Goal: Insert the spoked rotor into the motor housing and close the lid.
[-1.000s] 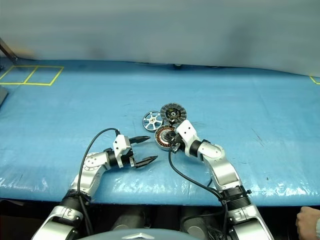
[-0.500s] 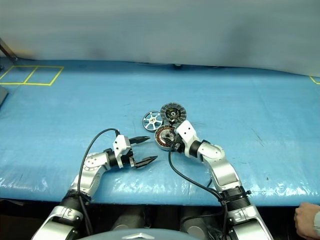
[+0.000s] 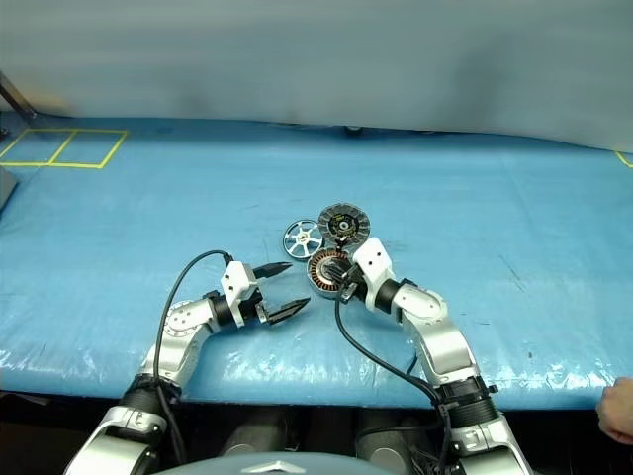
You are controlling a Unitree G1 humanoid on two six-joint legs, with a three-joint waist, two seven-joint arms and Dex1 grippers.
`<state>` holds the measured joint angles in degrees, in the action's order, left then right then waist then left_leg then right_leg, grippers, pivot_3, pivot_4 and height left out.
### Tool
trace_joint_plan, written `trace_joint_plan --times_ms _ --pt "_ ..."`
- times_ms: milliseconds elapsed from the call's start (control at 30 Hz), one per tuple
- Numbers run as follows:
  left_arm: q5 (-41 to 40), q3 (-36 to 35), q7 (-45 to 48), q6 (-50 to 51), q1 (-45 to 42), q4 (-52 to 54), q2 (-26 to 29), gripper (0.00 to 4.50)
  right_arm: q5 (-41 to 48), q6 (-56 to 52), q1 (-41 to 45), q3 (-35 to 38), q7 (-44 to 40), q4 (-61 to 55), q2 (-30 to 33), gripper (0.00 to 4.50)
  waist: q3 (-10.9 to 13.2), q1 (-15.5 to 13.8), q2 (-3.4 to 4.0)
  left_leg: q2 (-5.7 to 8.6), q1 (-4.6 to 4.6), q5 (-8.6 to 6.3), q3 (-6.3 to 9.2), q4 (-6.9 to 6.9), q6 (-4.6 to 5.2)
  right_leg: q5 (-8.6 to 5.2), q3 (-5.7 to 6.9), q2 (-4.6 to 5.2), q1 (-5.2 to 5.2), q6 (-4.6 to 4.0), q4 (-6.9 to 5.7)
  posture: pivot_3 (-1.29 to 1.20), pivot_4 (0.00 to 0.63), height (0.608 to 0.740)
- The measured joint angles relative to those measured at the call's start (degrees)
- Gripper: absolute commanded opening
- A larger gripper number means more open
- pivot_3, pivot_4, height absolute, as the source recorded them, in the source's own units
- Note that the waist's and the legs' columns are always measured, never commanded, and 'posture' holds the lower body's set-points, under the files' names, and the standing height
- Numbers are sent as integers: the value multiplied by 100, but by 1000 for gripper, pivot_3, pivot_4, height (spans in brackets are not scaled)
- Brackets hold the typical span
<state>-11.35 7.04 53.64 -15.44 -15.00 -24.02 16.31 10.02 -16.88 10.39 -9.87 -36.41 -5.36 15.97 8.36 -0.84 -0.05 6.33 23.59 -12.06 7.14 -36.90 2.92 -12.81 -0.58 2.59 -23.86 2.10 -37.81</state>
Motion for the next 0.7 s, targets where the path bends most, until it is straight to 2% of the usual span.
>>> trace_joint_plan --times_ms 267,533,700 --pt "151 -92 -468 399 -668 -299 3 4500 186 -187 -836 199 181 -926 212 981 0 11 0 2 0 0 -1 -3 0 2 0 -1 8 6 -1 0 150 740" --pt "590 -74 -844 318 -1264 -886 -29 4500 261 -248 -1633 376 544 -1209 200 981 0 -14 0 5 0 0 -1 -5 0 3 0 1 8 11 2 0 150 740" --pt "860 -23 -1133 202 -1418 -1127 -65 4500 283 -249 -1750 432 643 -1309 205 981 1 6 -1 2 -1 1 -1 -4 -3 3 -1 -2 9 16 0 0 150 740"
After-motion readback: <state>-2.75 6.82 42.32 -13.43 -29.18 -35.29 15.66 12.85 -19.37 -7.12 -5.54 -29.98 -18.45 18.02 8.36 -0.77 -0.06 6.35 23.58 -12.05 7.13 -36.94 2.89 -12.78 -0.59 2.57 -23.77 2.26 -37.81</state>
